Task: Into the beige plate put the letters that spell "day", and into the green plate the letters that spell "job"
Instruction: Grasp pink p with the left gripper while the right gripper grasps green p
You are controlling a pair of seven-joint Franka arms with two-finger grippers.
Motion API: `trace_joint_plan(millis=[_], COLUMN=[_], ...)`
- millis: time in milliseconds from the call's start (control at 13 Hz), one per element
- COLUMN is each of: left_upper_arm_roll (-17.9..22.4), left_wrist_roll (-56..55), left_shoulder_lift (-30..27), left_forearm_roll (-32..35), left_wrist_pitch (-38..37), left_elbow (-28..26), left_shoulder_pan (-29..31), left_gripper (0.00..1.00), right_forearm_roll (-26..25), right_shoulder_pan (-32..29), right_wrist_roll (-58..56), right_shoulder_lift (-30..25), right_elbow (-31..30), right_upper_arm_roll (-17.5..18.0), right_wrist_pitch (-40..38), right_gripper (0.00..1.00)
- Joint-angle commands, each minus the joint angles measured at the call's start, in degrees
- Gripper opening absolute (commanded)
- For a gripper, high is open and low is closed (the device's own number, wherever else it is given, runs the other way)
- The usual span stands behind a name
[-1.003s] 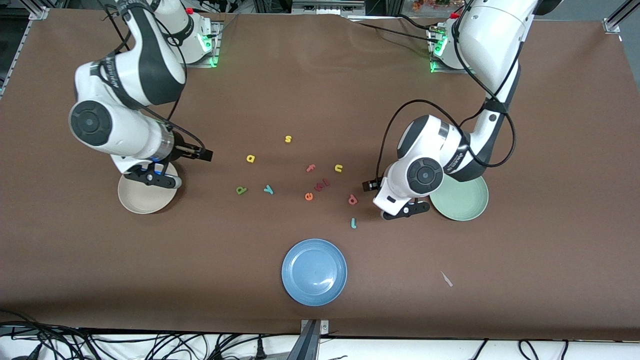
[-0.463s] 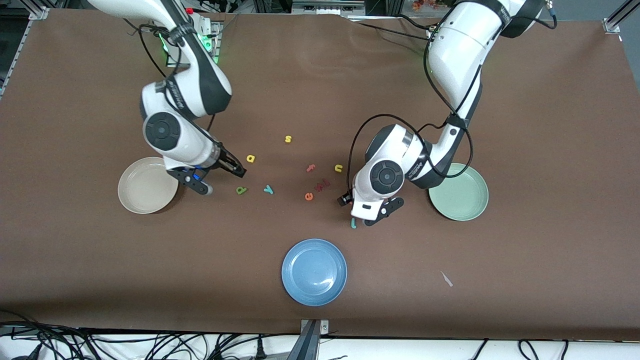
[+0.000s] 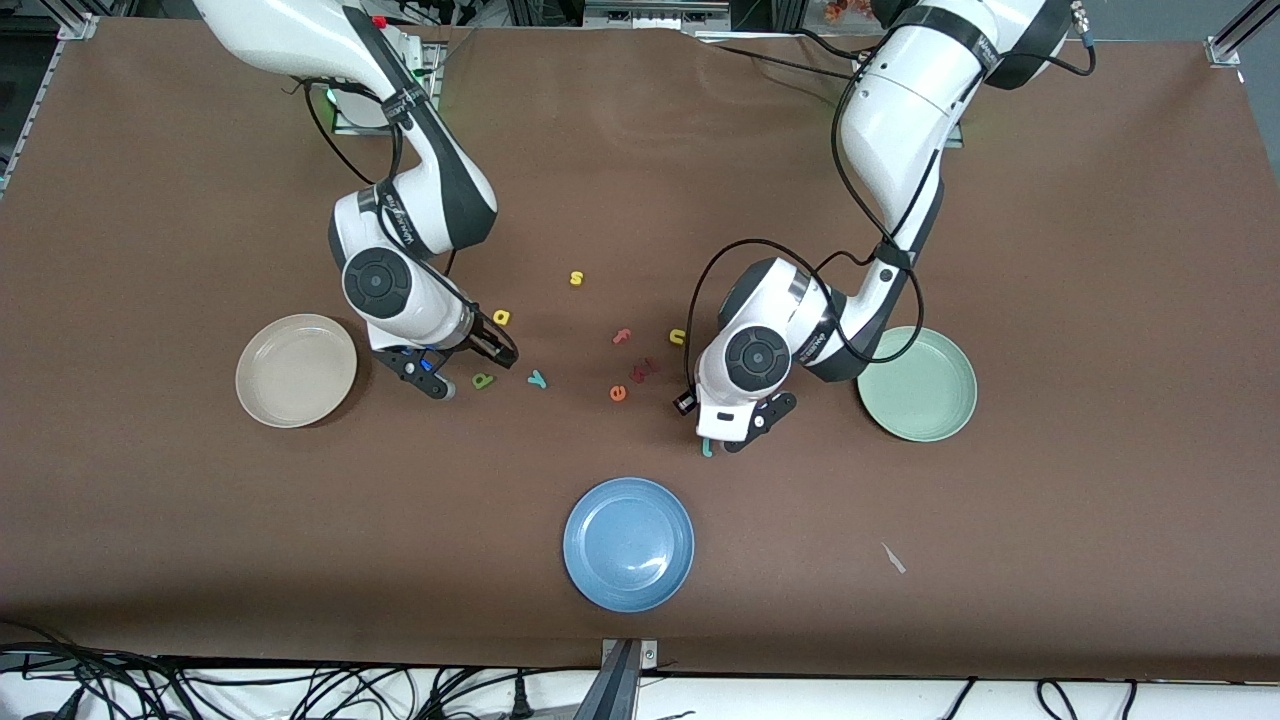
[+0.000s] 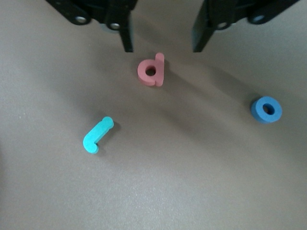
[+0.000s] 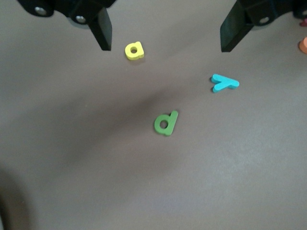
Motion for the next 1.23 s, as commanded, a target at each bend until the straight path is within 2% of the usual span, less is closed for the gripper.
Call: trace_joint_plan(millis=[0, 154, 540, 695, 849, 1081, 1158], left_upper_arm_roll=[0.8, 0.9, 1.3, 1.3, 1.4, 1.2, 1.2], left_wrist_roll=[-0.5, -0.4, -0.3, -0.4, 0.1, 0.1, 0.1], left_shoulder_lift=[2.3, 2.7, 3.3, 3.3, 3.4, 3.4, 3.4], left_forearm_roll=[-0.6, -0.6, 0.6, 0.7, 1.1, 2.5, 2.5], left_wrist_pitch=[2.0, 3.5, 5.0, 5.0, 5.1, 5.1, 5.1], left_elbow=[2.1, 2.1, 1.8, 1.6, 1.3, 1.2, 1.2], left_shoulder_pan=[-0.7, -0.6, -0.7, -0.8, -1.2, -1.0, -0.6], left_gripper=[0.51, 0.48, 0.48, 0.41, 0.36, 0.10, 0.09], right_forearm_roll=[0.1, -1.8, -1.5, -1.5, -1.5, -1.5, -1.5], right_shoulder_pan=[-1.9, -0.9, -0.6, -0.6, -0.6, -1.0, -1.0], right_wrist_roll=[-1.9, -1.2, 6.1, 6.1, 6.2, 6.2, 6.2], right_shoulder_lift=[1.8, 2.3, 3.6, 3.8, 4.5, 5.4, 5.6], right_elbow=[1.1, -0.1, -4.7, -7.5, -7.7, -7.4, -7.2], right_upper_arm_roll=[-0.1, -0.1, -0.1, -0.1, -0.1, -0.1, -0.1], right_wrist_pitch=[0.5, 4.0, 14.6, 19.7, 20.4, 20.6, 20.7], right_gripper=[1.00, 1.00, 1.00, 1.00, 1.00, 0.99, 0.99])
